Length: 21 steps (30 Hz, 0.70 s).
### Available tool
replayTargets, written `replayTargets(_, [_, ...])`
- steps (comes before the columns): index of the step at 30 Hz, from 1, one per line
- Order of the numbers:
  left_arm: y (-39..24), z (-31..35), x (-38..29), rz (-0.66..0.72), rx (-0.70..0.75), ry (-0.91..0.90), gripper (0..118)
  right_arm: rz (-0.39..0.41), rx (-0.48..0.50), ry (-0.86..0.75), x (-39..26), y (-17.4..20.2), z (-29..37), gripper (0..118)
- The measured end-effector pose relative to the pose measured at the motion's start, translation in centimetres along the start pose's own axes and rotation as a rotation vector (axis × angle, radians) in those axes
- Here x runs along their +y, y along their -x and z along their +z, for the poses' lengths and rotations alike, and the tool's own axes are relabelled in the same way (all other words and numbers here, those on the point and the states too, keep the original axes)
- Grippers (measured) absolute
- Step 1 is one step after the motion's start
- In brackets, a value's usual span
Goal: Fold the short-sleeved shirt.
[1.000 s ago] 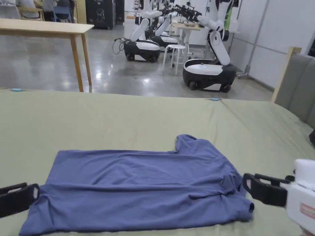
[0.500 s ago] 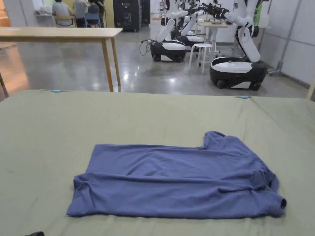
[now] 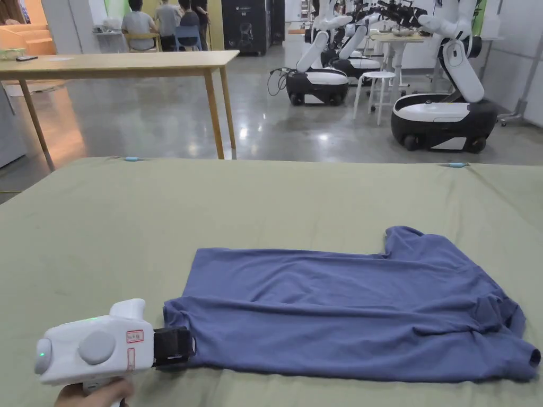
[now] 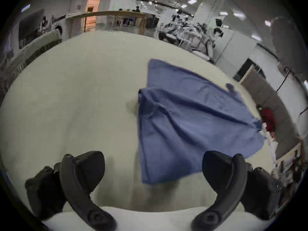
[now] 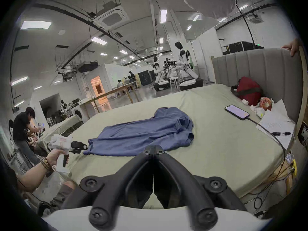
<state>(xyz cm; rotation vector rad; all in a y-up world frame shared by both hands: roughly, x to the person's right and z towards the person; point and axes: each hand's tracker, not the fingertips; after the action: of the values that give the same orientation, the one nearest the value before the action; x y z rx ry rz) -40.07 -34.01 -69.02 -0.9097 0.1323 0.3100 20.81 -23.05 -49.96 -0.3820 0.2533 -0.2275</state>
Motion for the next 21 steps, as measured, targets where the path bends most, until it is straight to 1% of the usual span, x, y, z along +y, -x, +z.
replayTargets(2, [-0.3,-1.1,-0.3,-0.057,0.002,0.022,115,0.003,0.002,0.017,-0.2,0.1,-0.3,0])
replayTargets(4, [-1.1,-1.0,-0.9,-0.118,0.047,0.011,114,0.007,-0.006,0.034,-0.2,-0.1,-0.5,0])
replayTargets(5, [-1.6,-0.5,-1.2,-0.139,0.036,-0.004,110,0.012,-0.012,0.04,-0.2,0.3,-0.6,0])
replayTargets(6, [-2.2,-0.1,-1.6,-0.149,0.003,-0.013,102,0.013,-0.015,0.045,-0.3,0.3,-0.8,0])
replayTargets(7, [-2.7,0.4,-2.0,-0.178,0.006,-0.028,93,0.013,-0.015,0.048,-0.3,0.2,-0.9,0])
replayTargets(8, [-3.1,0.6,-2.3,-0.217,0.023,-0.035,81,0.012,-0.014,0.053,-0.3,0.2,-1.1,0])
replayTargets(9, [-3.4,0.7,-2.4,-0.242,0.009,-0.044,70,0.012,-0.014,0.057,-0.4,0.4,-1.3,0])
replayTargets(10, [-3.6,0.8,-2.5,-0.254,-0.009,-0.046,55,0.011,-0.013,0.061,-0.4,0.4,-1.5,0])
replayTargets(11, [-3.6,1.0,-2.5,-0.27,-0.014,-0.06,24,0.011,-0.014,0.067,-0.5,0.4,-1.7,0])
replayTargets(12, [-3.8,1.4,-2.5,-0.279,-0.011,-0.079,7,0.011,-0.015,0.073,-0.6,0.2,-1.9,0])
replayTargets(15, [-3.4,0.9,-2.0,-0.261,-0.019,-0.082,7,0.008,-0.019,0.098,-0.6,-0.4,-2.9,0])
replayTargets(17, [-2.9,0.9,-1.7,-0.235,-0.035,-0.074,7,0.025,-0.032,0.105,0.3,-0.5,-4.0,0])
replayTargets(19, [-2.9,1.3,-1.6,-0.246,-0.03,-0.091,7,0.058,-0.057,0.117,1.7,-1.2,-6.3,0])
replayTargets(20, [-2.9,1.4,-1.5,-0.244,-0.033,-0.089,7,0.06,-0.079,0.128,2.5,-1.9,-8.0,0])
replayTargets(21, [-2.8,1.4,-1.4,-0.246,-0.031,-0.089,7,0.041,-0.112,0.18,3.2,-2.7,-10.1,0])
